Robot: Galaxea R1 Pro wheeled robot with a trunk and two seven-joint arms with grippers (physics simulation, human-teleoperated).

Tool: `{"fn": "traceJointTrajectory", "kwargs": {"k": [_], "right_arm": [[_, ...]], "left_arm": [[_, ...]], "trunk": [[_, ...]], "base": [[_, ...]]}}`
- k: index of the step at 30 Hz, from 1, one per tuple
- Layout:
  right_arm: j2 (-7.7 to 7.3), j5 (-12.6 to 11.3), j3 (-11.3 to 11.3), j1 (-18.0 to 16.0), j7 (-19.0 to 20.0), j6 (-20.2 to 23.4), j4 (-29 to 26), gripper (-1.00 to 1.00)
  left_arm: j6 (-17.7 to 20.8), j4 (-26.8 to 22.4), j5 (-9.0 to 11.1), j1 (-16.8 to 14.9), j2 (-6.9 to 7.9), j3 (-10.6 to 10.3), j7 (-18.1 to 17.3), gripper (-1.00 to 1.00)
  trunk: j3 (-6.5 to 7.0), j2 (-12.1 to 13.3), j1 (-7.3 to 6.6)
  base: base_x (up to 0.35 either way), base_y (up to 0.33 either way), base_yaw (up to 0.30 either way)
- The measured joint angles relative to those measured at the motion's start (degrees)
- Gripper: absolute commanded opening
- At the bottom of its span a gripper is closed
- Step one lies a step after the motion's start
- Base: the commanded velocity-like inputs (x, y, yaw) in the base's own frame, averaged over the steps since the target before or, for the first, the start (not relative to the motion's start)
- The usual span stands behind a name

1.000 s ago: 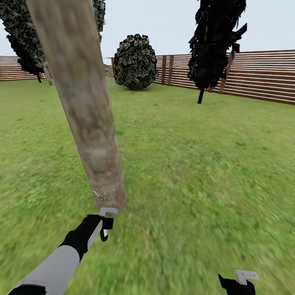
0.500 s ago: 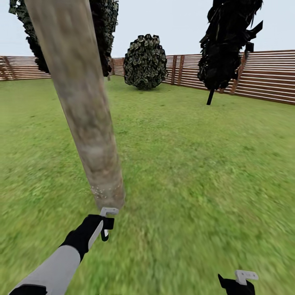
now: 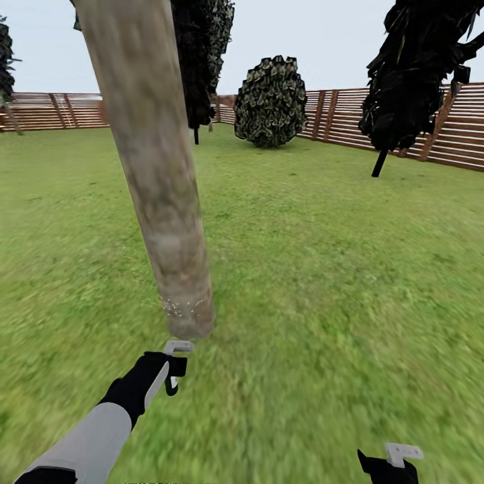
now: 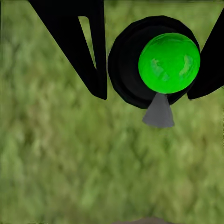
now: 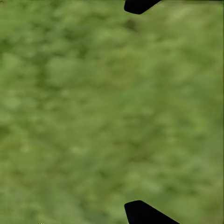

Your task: In the garden, pick up the pesticide atomizer on the floor and spray pesticide onto both trees until each tree trunk is fully covered.

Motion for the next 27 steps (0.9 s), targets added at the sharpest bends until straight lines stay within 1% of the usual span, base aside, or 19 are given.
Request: {"fn": "traceJointTrajectory", "kwargs": {"k": [5, 8, 9, 10, 11, 12, 13, 14, 15, 16, 17, 18, 19, 20, 21, 22, 24, 27], "right_arm": [[0.0, 0.01, -0.01, 0.0, 0.01, 0.0, 0.0, 1.0], [0.0, -0.05, -0.01, 0.0, 0.0, 0.0, 0.0, 1.0], [0.0, -0.06, 0.0, 0.0, 0.0, 0.0, 0.0, 1.0], [0.0, -0.05, 0.0, 0.0, 0.0, 0.0, 0.0, 1.0], [0.0, -0.06, 0.0, 0.0, 0.0, 0.0, 0.0, 1.0], [0.0, -0.06, 0.0, 0.0, 0.0, -0.01, -0.05, 1.0], [0.0, -0.07, 0.0, 0.0, 0.0, -0.02, -0.07, 1.0], [0.0, -0.06, 0.0, 0.0, 0.0, -0.01, -0.06, 1.0], [0.0, -0.05, 0.0, 0.0, 0.0, -0.02, -0.03, 1.0], [0.0, -0.04, 0.0, 0.0, 0.0, -0.01, -0.04, 1.0], [0.0, -0.06, 0.0, 0.0, 0.0, -0.02, -0.03, 1.0], [0.0, -0.05, 0.0, 0.0, 0.0, -0.01, -0.02, 1.0], [0.0, -0.05, 0.0, 0.0, 0.0, 0.0, -0.03, 1.0], [0.0, -0.01, 0.01, 0.0, 0.0, -0.01, -0.01, 1.0], [0.0, -0.02, -0.01, 0.0, 0.0, 0.0, -0.03, 1.0], [0.0, -0.03, 0.0, 0.0, 0.0, 0.0, -0.05, 1.0], [0.0, -0.04, 0.0, 0.0, 0.0, 0.0, -0.06, 1.0], [0.0, -0.03, 0.0, 0.0, 0.0, -0.01, -0.02, 1.0]], "left_arm": [[-0.06, -0.04, 0.04, 0.0, 0.01, 0.01, 0.0, -1.0], [-0.09, -0.58, 0.4, 0.0, -0.21, -0.2, -0.02, -1.0], [-0.09, -0.8, 0.47, 0.0, -0.53, -0.3, -0.02, -1.0], [-0.07, -1.82, 0.58, -0.09, -1.59, -0.46, -0.11, -1.0], [-0.01, -3.34, 0.07, -0.15, -2.01, -0.51, -0.14, -1.0], [0.72, -7.35, -0.58, -0.23, -1.59, -0.27, -0.27, -1.0], [1.08, -12.92, -0.75, -0.3, -1.15, -0.19, -0.27, -1.0], [2.19, -15.14, -1.11, -0.35, 0.14, -0.1, -0.25, -1.0], [4.68, -17.58, -1.16, -0.51, 2.16, -0.01, -0.27, -1.0], [5.93, -18.85, -0.93, -0.62, 3.18, 0.01, -0.3, -1.0], [7.03, -20.51, -0.5, -0.76, 3.44, -0.18, -0.34, -1.0], [7.27, -20.97, 0.12, -0.75, 2.93, -0.44, -0.36, -1.0], [7.53, -21.07, 0.25, -0.72, 2.18, -0.53, -0.36, -1.0], [9.49, -21.14, -0.78, -0.8, -0.67, -0.89, -0.39, -1.0], [9.68, -21.18, 1.04, -0.84, -2.49, -1.54, -0.46, -1.0], [9.86, -21.21, 0.01, -0.91, -2.8, -2.14, -0.44, -1.0], [9.97, -21.22, -0.19, -0.95, -3.08, -2.81, -0.44, -1.0], [10.35, -21.18, -0.55, -0.97, -2.44, -2.97, -0.43, -1.0]], "trunk": [[0.0, 0.0, 0.0], [0.0, 0.0, 0.0], [0.0, 0.0, 0.0], [0.0, 0.0, 0.0], [0.01, 0.0, 0.0], [-0.01, 0.0, 0.01], [0.01, -0.01, -0.01], [0.01, 0.0, 0.0], [0.01, 0.0, 0.0], [0.0, 0.0, 0.0], [0.01, 0.0, 0.0], [0.0, 0.0, 0.0], [0.0, 0.0, 0.0], [0.0, 0.0, 0.0], [0.0, 0.0, 0.0], [0.0, 0.0, 0.0], [0.0, 0.0, 0.0], [0.0, 0.0, 0.0]], "base": [[0.019, -0.041, 0.262], [0.001, -0.002, 0.108], [0.0, 0.0, 0.019], [0.0, 0.0, 0.01], [0.0, 0.0, 0.001], [0.0, 0.0, 0.0], [0.0, 0.0, 0.0], [0.0, 0.0, 0.0], [0.0, 0.0, 0.0], [0.0, 0.0, 0.0], [0.0, 0.0, 0.0], [0.0, 0.0, 0.0], [0.0, 0.0, 0.0], [0.0, 0.0, 0.0], [0.0, 0.0, 0.0], [0.0, 0.0, 0.0], [0.0, 0.0, 0.0], [0.0, 0.0, 0.0]]}}
